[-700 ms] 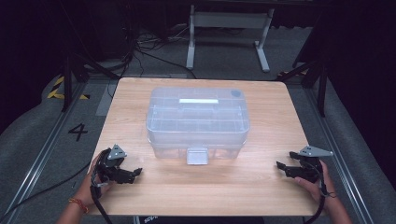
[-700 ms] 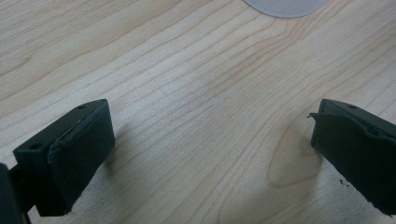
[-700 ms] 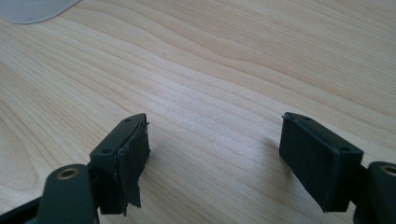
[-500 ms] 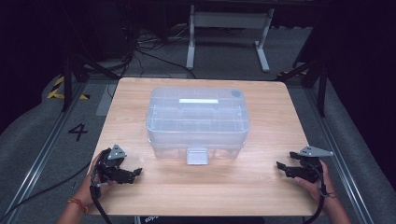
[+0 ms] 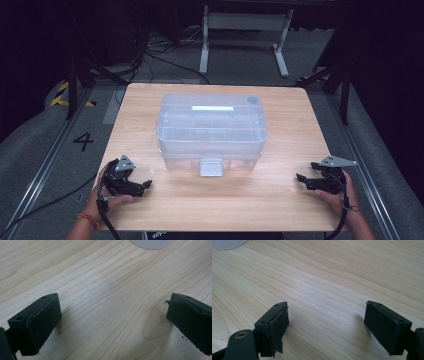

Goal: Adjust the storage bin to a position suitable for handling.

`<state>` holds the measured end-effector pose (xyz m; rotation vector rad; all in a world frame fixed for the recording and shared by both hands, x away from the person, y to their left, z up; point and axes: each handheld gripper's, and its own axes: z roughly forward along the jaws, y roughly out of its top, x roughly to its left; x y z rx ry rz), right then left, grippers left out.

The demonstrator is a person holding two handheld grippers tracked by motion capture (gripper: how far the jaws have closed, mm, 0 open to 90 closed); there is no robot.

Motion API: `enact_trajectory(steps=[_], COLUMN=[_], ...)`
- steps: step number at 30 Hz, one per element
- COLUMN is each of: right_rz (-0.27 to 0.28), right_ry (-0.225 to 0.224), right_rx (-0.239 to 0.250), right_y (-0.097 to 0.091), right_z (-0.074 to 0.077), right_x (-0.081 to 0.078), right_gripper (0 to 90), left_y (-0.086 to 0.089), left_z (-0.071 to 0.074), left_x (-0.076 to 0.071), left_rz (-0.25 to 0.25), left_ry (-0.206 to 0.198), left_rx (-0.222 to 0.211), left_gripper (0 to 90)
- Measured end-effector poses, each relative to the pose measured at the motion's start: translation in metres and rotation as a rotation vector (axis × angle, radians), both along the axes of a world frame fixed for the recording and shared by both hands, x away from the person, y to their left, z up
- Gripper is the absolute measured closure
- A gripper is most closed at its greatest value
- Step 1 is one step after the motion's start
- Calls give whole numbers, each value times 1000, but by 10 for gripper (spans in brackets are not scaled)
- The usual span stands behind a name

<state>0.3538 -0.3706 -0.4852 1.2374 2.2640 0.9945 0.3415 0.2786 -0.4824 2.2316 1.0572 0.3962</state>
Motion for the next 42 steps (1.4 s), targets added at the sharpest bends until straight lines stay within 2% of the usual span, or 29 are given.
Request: enact_trajectory(steps=[2, 5, 9, 11, 16, 18, 23, 30, 41, 42], right_rz=[3, 5, 4, 0, 15, 26, 50, 51, 73, 78], right_ry=[4, -13, -30, -49, -61, -71, -132, -149, -188, -188], right_rx=[-1, -7, 19, 19, 28, 17, 8, 18, 23, 24], right_y=[-1, -1, -2, -2, 0, 3, 10, 13, 22, 24], right_z=[1, 3, 11, 17, 28, 33, 48, 61, 82, 84], right_x=[1, 2, 5, 7, 10, 10, 9, 15, 22, 24], right_gripper=[217, 233, 235, 237, 241, 242, 260, 267, 271, 271], left_y=[0, 0, 0, 0, 1, 0, 0, 1, 1, 0], left_z=[0, 0, 0, 0, 0, 0, 0, 0, 0, 0], left_x=[0, 0, 0, 0, 0, 0, 0, 0, 0, 0], left_rz=[1, 0, 0, -1, -5, -4, -2, -6, -7, -3], left_ry=[6, 6, 7, 7, 8, 11, 12, 0, -2, 7], left_rx=[-3, -4, -5, -3, 2, 1, -3, 3, 5, -3], left_gripper=[2, 2, 2, 2, 2, 2, 2, 2, 2, 2])
